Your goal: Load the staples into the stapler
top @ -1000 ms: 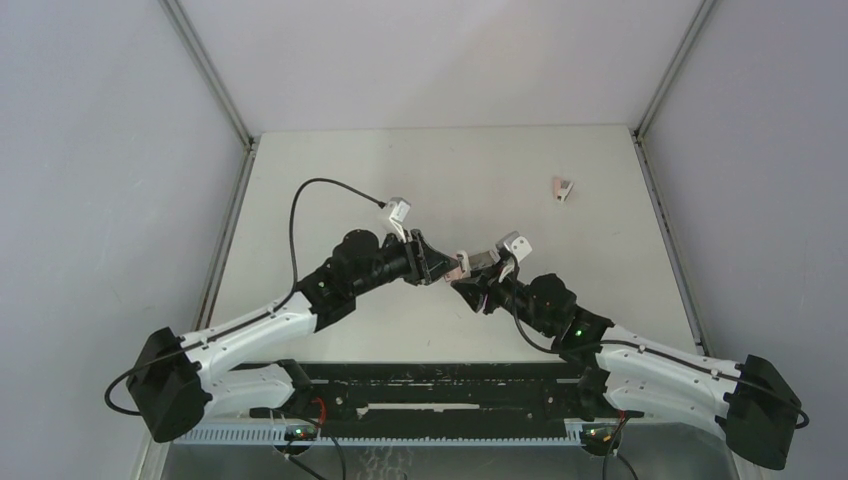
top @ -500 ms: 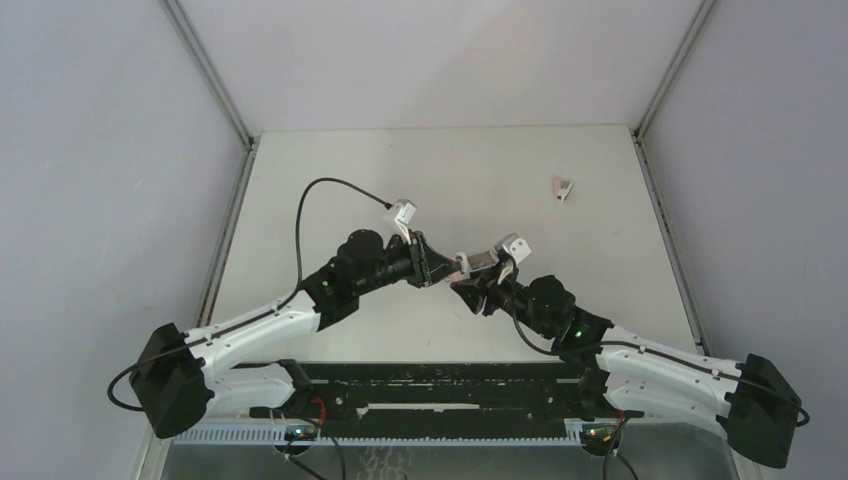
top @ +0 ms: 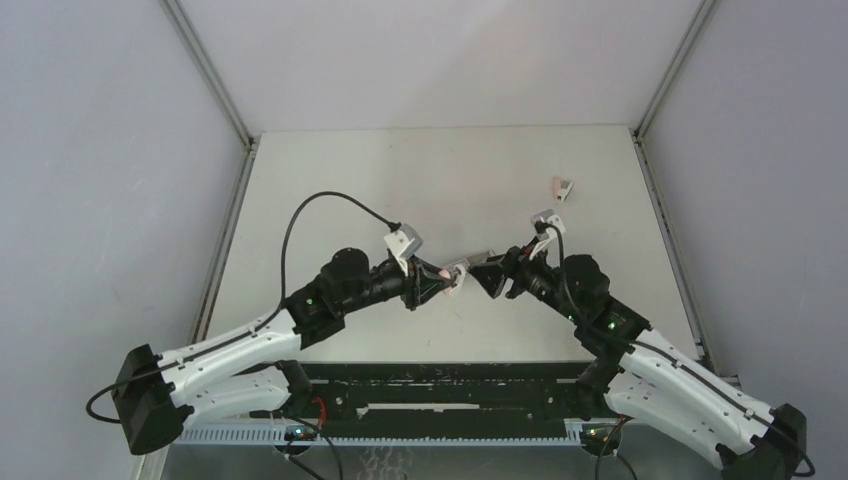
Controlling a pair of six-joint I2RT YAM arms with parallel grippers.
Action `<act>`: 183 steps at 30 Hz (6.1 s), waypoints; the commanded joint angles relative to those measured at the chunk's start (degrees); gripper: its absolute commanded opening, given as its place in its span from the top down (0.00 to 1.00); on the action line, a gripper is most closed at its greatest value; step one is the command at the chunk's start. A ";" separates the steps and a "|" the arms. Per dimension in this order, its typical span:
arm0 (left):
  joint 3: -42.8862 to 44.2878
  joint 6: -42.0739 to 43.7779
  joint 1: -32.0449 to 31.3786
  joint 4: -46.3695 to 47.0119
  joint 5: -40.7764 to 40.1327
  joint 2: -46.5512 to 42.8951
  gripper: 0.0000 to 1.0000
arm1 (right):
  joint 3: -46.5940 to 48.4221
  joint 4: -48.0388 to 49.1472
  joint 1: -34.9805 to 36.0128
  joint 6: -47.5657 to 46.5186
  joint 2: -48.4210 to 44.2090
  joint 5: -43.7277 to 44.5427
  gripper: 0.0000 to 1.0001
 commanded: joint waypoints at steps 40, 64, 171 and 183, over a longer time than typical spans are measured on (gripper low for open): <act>3.83 18.60 -11.63 -6.88 -9.01 2.44 1.00 | 4.34 -6.03 -10.17 17.09 13.52 -27.35 0.83; 3.94 19.38 -12.02 -5.31 -9.46 2.09 1.00 | 4.28 -4.45 -9.56 17.25 18.88 -30.53 0.74; -13.51 -18.50 7.89 -6.57 -18.98 -11.77 0.34 | -11.84 22.57 -9.49 23.85 31.56 -14.91 0.97; -12.13 -17.68 8.02 -9.61 -19.95 -12.17 0.33 | -14.52 14.19 -13.66 21.17 25.09 -10.84 0.52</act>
